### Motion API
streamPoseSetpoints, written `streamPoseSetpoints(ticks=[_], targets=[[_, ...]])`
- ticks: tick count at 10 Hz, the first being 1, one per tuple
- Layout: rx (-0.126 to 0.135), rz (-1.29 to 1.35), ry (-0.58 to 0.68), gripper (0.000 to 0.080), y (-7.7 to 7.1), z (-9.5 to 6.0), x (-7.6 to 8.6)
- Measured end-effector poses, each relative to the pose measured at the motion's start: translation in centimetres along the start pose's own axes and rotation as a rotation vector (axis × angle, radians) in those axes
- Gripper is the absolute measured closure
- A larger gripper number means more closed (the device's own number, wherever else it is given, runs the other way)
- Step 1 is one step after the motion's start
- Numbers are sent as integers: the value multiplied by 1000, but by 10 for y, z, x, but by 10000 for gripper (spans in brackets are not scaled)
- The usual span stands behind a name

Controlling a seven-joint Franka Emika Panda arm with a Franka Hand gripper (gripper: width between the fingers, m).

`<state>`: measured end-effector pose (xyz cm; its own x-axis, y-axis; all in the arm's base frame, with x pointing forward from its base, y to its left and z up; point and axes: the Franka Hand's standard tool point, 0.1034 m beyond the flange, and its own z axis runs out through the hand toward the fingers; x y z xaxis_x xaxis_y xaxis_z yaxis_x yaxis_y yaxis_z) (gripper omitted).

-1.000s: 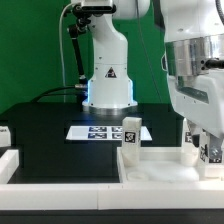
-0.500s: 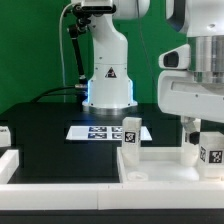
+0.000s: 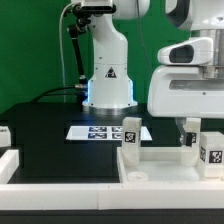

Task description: Assemble square table

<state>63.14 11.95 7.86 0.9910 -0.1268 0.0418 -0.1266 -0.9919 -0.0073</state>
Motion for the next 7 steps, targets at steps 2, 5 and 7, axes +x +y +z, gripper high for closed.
streamPoseSetpoints(ticks=[2, 5, 7], targets=[[0, 41, -1, 264, 0, 0, 0], [1, 212, -2, 447, -1, 1, -1], [1, 359, -2, 511, 0, 1, -1]])
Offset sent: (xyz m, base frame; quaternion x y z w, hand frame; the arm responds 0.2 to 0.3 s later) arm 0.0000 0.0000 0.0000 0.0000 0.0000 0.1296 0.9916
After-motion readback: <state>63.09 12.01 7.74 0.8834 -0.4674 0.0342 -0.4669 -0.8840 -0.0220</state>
